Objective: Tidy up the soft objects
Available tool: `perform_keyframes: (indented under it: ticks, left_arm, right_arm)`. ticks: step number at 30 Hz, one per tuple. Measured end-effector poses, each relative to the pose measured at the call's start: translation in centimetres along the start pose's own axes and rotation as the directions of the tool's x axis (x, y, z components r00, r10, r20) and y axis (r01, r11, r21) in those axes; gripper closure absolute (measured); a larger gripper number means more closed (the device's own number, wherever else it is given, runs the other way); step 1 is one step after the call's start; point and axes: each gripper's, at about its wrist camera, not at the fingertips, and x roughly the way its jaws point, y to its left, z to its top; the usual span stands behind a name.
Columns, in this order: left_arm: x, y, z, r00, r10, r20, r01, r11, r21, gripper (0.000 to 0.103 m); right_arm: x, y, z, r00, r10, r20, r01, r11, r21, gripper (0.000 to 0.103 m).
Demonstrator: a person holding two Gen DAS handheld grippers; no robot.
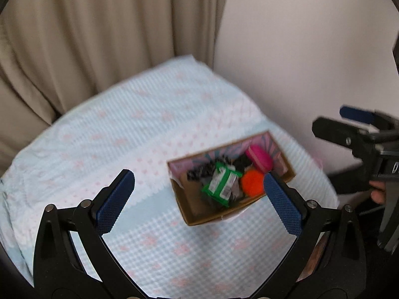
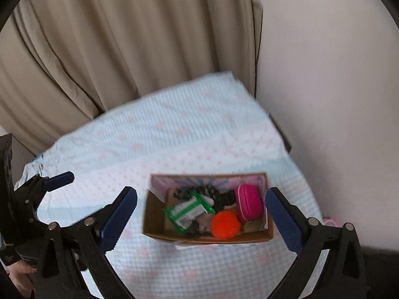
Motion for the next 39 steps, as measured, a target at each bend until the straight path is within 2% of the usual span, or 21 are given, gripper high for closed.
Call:
perform_keyframes:
  ticks: [4, 7, 12, 15, 18, 24, 33, 39]
  left_arm:
    - [-7.6, 1.4, -0.3, 0.989, 0.034, 0.141, -0.031, 0.999, -0.026, 0.000]
    - [-12.9, 2.4, -1.3, 0.967, 0.074, 0.245, -0.065, 0.997, -0.044, 0.000]
    - [-18.7, 4.5, -3.1, 0.932, 0.075, 0.355, -0.049, 0.995, -0.082, 0.000]
    - [-20.8, 5.0, -4.2, 0.915, 0.092, 0.393, -0.063, 0.994, -0.087, 0.000]
    - [-22.2, 5.2, -5.1, 0.906, 0.109, 0.409, -0.078, 0.993, -0.092, 0.000]
    - [-24.3, 4.8, -6.8, 0.889, 0.133, 0.439, -0.106, 0.991, -0.086, 0.000]
    - [-25.4, 3.9, -7.6, 0.878, 0.140, 0.458, -0.114, 0.990, -0.084, 0.000]
    - [-25.4, 3.3, -7.5, 0.873, 0.148, 0.465, -0.124, 0.989, -0.084, 0.000]
  right_arm:
    - [-6.9, 3.3, -0.2, 0.993, -0.028, 0.118, 0.028, 1.000, 0.003, 0.001]
    - [-11.0, 5.6, -0.9, 0.979, -0.051, 0.198, 0.052, 0.999, 0.002, 0.001]
    - [-16.5, 8.9, -3.2, 0.935, -0.115, 0.337, 0.129, 0.992, -0.018, 0.001]
    - [-18.6, 10.1, -4.6, 0.909, -0.138, 0.394, 0.158, 0.987, -0.017, 0.001]
    - [-19.9, 10.8, -6.0, 0.889, -0.146, 0.434, 0.166, 0.986, -0.008, 0.001]
    - [-21.3, 11.4, -7.3, 0.868, -0.148, 0.474, 0.167, 0.986, 0.002, 0.001]
    - [-22.2, 12.1, -7.9, 0.859, -0.142, 0.493, 0.156, 0.988, 0.013, 0.001]
    - [-22.4, 11.9, -7.7, 0.860, -0.147, 0.489, 0.158, 0.987, 0.019, 0.001]
